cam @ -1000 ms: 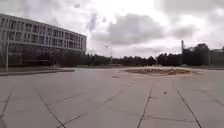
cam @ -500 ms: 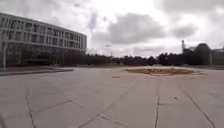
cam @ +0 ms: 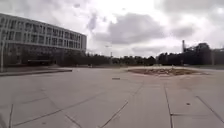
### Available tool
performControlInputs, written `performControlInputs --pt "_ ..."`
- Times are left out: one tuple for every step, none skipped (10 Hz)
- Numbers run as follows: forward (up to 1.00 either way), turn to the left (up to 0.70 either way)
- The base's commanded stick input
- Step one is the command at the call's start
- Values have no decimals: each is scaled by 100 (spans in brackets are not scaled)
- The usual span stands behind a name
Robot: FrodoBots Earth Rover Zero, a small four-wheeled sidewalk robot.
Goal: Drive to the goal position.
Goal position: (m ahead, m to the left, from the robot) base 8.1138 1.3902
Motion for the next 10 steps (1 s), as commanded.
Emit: performControlInputs --pt "70 0" --pt "70 0" --pt "70 0" --pt "70 1" --pt "70 7" --pt "70 25" --pt "70 7" --pt "70 0" --pt "70 0" --pt "70 0"
